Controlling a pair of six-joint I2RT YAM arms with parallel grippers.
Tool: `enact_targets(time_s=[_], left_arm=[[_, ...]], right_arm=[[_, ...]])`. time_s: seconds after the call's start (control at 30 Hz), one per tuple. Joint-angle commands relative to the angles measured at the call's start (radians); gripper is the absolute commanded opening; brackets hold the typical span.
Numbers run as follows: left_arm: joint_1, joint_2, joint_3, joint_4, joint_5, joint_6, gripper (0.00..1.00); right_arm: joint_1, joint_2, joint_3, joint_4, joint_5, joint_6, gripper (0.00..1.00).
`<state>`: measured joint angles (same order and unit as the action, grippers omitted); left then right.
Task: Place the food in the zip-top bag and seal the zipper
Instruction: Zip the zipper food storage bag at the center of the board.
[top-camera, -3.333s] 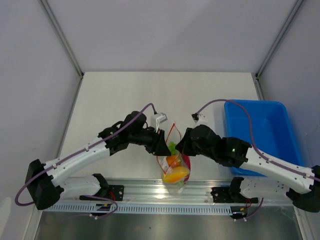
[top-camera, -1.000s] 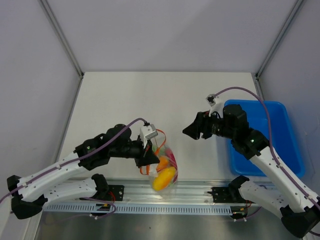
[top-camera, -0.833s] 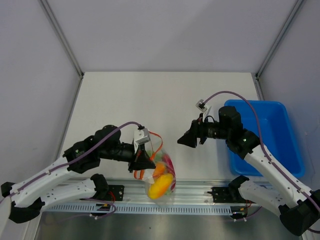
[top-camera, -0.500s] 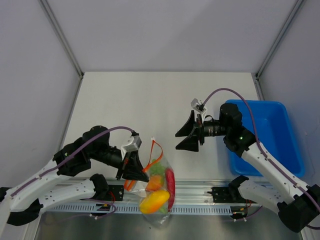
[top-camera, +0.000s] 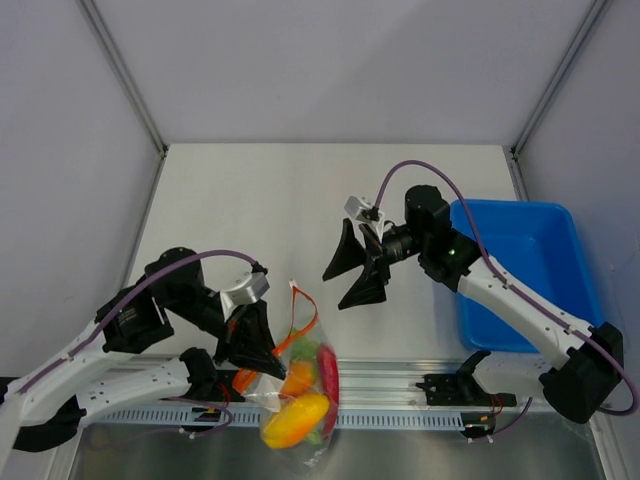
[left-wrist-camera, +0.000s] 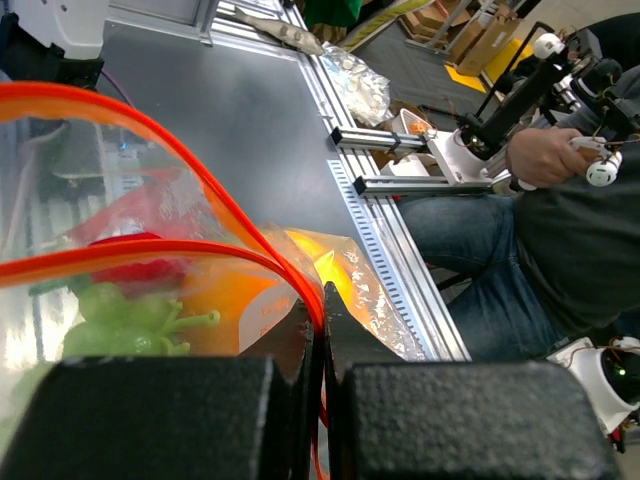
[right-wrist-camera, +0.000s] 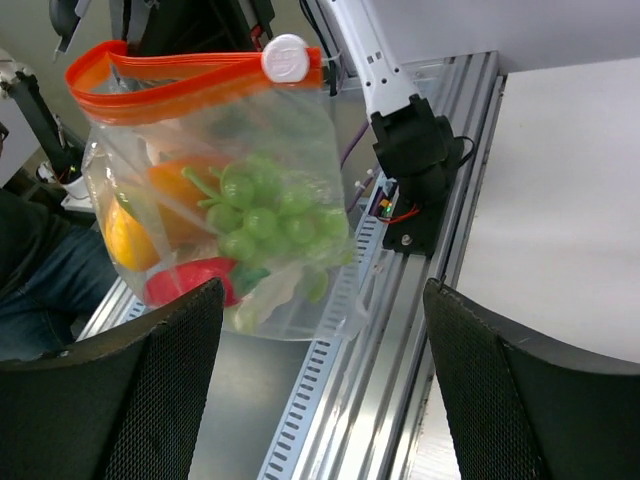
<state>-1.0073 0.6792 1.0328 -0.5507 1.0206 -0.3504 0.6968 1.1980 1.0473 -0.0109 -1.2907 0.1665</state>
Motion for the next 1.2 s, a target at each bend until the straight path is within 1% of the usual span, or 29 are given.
enact_targets(time_s=[0.0, 0.13, 0.3, 0.47, 0.67, 0.93, 1.03, 1.07, 1.1, 1.13, 1.17], left_arm=[[0.004, -0.021, 0.056, 0.101, 0.056, -0.047, 0.01], [0.003, -0.035, 0.052, 0.127, 0.065, -0.074, 0.0], [-0.002, -0.038, 0.055, 0.158, 0.076, -0.101, 0.01], [-0.007, -0.04, 0.058, 0.161, 0.069, -0.102, 0.01], [-0.007, -0.044, 0.053, 0.16, 0.064, -0.098, 0.01], [-0.007, -0.043, 0.044, 0.172, 0.065, -0.099, 0.0], [-0.007, -0.046, 0.044, 0.16, 0.055, -0.093, 0.0], [-0.007, -0.052, 0.042, 0.155, 0.05, -0.09, 0.0], [-0.007, -0.053, 0.039, 0.144, 0.041, -0.087, 0.01], [-0.007, -0.055, 0.039, 0.14, 0.035, -0.084, 0.01], [-0.007, -0.061, 0.038, 0.137, 0.032, -0.081, 0.01]], right_arm=[[0.009, 0.044, 0.071, 0.034, -0.044, -0.033, 0.82], [0.038, 0.1, 0.106, 0.141, -0.053, 0.019, 0.82], [0.082, 0.205, 0.209, 0.167, -0.094, 0.031, 0.83], [0.164, 0.268, 0.287, 0.164, -0.148, 0.027, 0.83], [0.243, 0.282, 0.324, 0.121, -0.202, -0.013, 0.83], [0.296, 0.313, 0.361, 0.071, -0.217, -0.045, 0.82], [0.316, 0.325, 0.384, 0.017, -0.245, -0.091, 0.76], [0.319, 0.328, 0.404, -0.041, -0.254, -0.126, 0.7], [0.322, 0.33, 0.419, -0.157, -0.262, -0.163, 0.65], [0.322, 0.333, 0.437, -0.225, -0.294, -0.286, 0.52], [0.32, 0.344, 0.483, -0.395, -0.315, -0.358, 0.45]])
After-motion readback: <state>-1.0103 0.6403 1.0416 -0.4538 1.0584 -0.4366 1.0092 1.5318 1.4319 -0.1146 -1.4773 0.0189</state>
